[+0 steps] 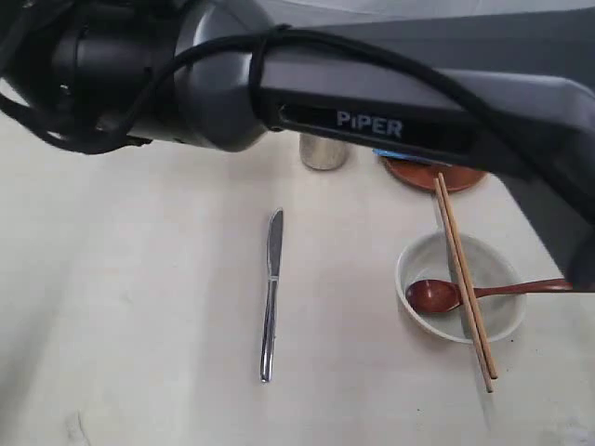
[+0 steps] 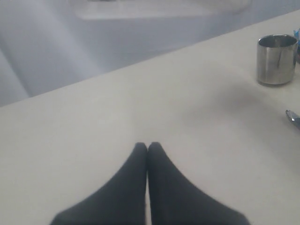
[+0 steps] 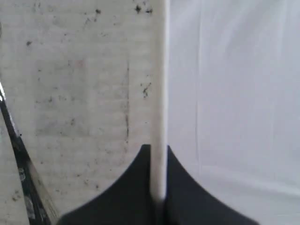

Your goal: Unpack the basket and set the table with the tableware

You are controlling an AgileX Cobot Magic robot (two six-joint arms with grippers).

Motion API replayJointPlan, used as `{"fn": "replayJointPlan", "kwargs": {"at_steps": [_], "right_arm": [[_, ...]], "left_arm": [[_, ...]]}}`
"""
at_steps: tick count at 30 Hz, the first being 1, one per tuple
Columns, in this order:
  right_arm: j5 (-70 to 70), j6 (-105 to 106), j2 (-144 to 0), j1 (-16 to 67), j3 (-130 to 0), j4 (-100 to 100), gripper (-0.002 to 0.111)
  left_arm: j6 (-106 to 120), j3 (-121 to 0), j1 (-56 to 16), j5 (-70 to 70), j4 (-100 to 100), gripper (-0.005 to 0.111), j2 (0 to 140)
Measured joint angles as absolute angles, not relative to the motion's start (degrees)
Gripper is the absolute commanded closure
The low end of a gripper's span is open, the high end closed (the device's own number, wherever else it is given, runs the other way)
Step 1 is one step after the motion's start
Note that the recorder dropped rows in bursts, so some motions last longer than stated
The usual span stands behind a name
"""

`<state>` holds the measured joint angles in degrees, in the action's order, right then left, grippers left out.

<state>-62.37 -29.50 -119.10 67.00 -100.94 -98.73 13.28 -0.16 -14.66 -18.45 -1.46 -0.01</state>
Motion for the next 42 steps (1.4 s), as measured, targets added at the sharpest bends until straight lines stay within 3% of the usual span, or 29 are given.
{"fn": "replayJointPlan", "kwargs": {"at_steps": [7,14,20,22,23,26,29,32,35,39,42], "right_arm": [[-50.96,-24.25,-117.04,69.66,-100.7,-98.62,0.109],[-54.5,-14.66,-117.1,66.84,-99.03,-98.17,0.109],[-44.98,-12.11,-115.11,68.91,-98.84,-98.74,0.109],[-50.88,-9.36,-115.56,67.1,-95.37,-99.2,0.109],[-52.53,-9.96,-115.56,67.09,-94.45,-98.75,0.109],[-39.96,-20.61,-115.59,62.47,-92.39,-98.58,0.109],[-51.36,-21.23,-116.74,61.79,-92.26,-98.33,0.109],[-35.4,-25.42,-115.47,60.09,-87.79,-92.02,0.109],[-43.82,-30.93,-122.88,59.83,-86.28,-96.63,0.109],[-39.99,-32.22,-123.72,58.79,-88.07,-95.5,0.109],[-45.68,-32.14,-124.9,59.67,-89.49,-97.83,0.109]], "left_arm": [[13.28,-0.16,-14.66,-18.45,-1.46,0.107,-0.01],[13.28,-0.16,-14.66,-18.45,-1.46,0.107,-0.01],[13.28,-0.16,-14.66,-18.45,-1.46,0.107,-0.01],[13.28,-0.16,-14.66,-18.45,-1.46,0.107,-0.01],[13.28,-0.16,-14.66,-18.45,-1.46,0.107,-0.01],[13.28,-0.16,-14.66,-18.45,-1.46,0.107,-0.01],[13.28,-0.16,-14.66,-18.45,-1.46,0.107,-0.01],[13.28,-0.16,-14.66,-18.45,-1.46,0.107,-0.01],[13.28,-0.08,-14.66,-18.53,-1.46,0.107,-0.01],[13.28,-0.08,-14.66,-18.53,-1.46,0.107,-0.01],[13.28,-0.08,-14.66,-18.53,-1.46,0.107,-0.01]]}}
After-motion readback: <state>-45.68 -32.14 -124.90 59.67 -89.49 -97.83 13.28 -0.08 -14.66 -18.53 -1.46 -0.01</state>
